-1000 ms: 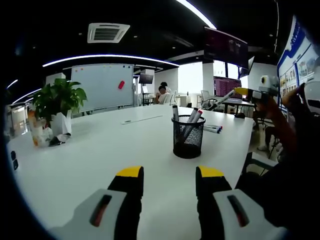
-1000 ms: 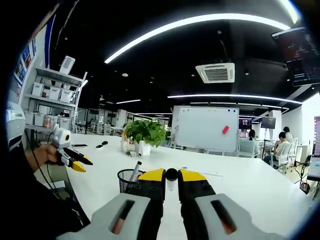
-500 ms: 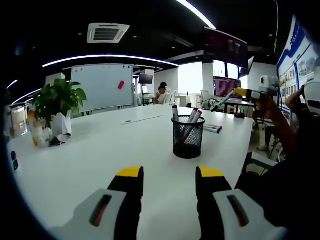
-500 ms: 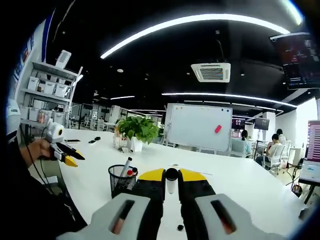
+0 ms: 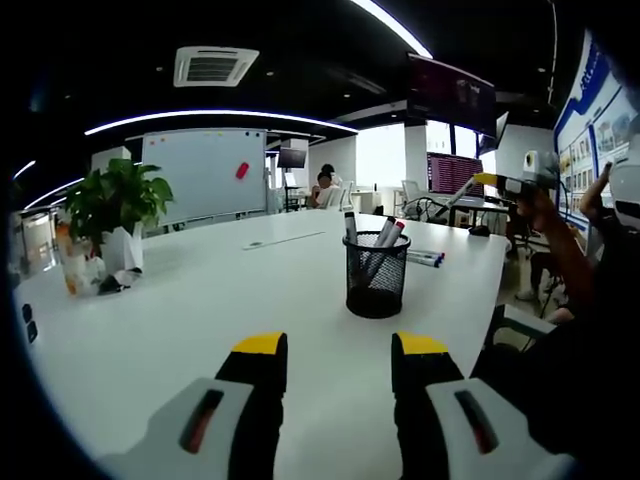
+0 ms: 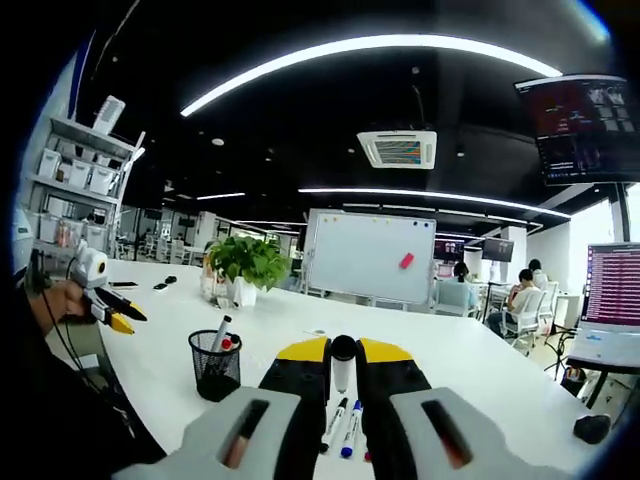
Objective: Pick up the whiteboard markers from the pen holder and place them facing the whiteboard neatly
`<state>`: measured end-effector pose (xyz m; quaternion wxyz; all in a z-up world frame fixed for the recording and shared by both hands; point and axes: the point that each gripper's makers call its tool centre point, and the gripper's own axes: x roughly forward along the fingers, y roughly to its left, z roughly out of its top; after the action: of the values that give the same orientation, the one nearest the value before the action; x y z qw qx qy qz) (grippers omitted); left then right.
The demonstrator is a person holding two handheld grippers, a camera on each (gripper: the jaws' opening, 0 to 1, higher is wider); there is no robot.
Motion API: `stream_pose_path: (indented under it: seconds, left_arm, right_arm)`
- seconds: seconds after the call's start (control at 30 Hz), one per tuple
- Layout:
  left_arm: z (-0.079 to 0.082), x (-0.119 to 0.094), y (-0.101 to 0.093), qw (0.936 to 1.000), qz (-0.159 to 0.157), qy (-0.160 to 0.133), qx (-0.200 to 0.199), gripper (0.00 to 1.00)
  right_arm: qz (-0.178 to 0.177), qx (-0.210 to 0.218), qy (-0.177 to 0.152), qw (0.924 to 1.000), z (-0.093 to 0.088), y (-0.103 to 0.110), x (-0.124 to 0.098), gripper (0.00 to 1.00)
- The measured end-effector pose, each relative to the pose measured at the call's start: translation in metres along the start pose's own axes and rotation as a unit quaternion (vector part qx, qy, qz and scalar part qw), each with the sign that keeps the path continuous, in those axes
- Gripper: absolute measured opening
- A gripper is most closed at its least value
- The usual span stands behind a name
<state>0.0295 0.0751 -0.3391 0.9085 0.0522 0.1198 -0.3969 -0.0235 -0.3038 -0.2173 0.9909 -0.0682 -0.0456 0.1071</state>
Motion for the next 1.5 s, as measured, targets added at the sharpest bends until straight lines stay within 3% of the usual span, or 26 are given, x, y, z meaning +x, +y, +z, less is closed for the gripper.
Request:
stream_pose_path:
  seconds: [0.93, 1.03, 1.5]
  left_arm:
    - [-0.001, 0.000, 0.000, 1.0000, 0.000, 0.002, 0.000, 0.43]
    - [-0.002, 0.000, 0.000, 1.0000, 0.000, 0.003, 0.000, 0.43]
    - [-0.003, 0.001, 0.001, 1.0000, 0.000, 0.004, 0.000, 0.43]
  right_arm:
    - [-0.035, -0.007, -0.004, 0.9994, 0.000, -0.024, -0.009, 0.13]
    - [-0.022, -0.002, -0.028, 0.9994, 0.002, -0.023, -0.009, 0.13]
    - [-0.057, 0.004, -0.014, 0.9983, -0.016, -0.045, -0.009, 0.13]
